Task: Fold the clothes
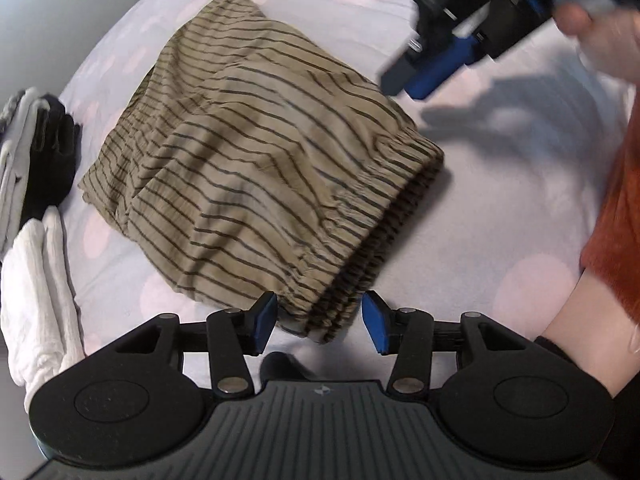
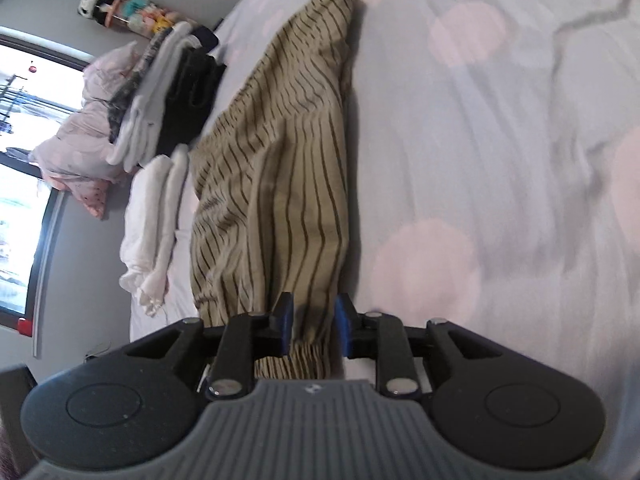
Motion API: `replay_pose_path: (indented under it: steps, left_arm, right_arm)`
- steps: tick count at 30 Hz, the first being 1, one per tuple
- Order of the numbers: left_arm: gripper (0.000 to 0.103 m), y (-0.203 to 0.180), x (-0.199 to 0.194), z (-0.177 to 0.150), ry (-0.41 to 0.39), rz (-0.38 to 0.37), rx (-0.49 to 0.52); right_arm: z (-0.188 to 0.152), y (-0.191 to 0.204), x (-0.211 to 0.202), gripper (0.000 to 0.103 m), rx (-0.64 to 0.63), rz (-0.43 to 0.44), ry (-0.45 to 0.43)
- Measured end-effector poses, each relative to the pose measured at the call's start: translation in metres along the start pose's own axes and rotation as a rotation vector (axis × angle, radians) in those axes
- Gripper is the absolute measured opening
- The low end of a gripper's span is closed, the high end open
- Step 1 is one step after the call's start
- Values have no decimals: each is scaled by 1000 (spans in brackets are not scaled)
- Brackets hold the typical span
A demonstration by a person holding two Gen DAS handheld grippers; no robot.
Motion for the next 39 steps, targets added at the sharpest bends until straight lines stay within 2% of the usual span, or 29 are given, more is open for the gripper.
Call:
replay_pose_path:
  steps: [5, 8, 11, 14, 19, 23, 26, 31, 33, 39]
  left_arm:
    - [55, -11, 9, -6, -22, 41, 45]
    - [54, -11, 12, -6, -58, 42, 49]
    - [50, -9, 14, -9, -105, 34, 29]
    - [48, -9, 12, -13, -149, 20, 8]
    - [42, -1, 11, -19, -199, -33, -52]
    - [33, 13, 13, -22, -224, -94, -145]
    - [29, 26, 12, -24, -233, -158, -243]
    - [27, 39, 14, -26, -241, -236, -343]
    - [27, 42, 16, -26, -241, -254, -362]
    - [26, 45, 14, -27, -244, -283, -406]
  right_arm:
    - [-4, 18, -10, 34, -84, 22, -53]
    - [-10, 35, -13, 34, -202, -17, -81]
    - [-18, 54, -15, 34, -369, -103, -112]
    - [-27, 66, -15, 34, -520, -170, -94]
    - [-54, 91, -9, 35, -932, -290, -7]
    - [-79, 101, 5, 53, -1290, -376, 46]
    - [-100, 102, 21, 54, -1532, -448, 78]
    - [-133, 96, 51, 55, -1830, -560, 105]
    - [-139, 90, 61, 55, -1901, -617, 95]
    - [-143, 82, 74, 57, -1952, -696, 80]
Point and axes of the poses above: each gripper's, at about its wrist camera, not at the fingertips, and x roughly the way its jaws point, y to its left, z to its top, the point moved 7 cm from there along x, roughly the way its jaws point, and after that the axes turned 2 degrees about -z, right-handed, at the moved point
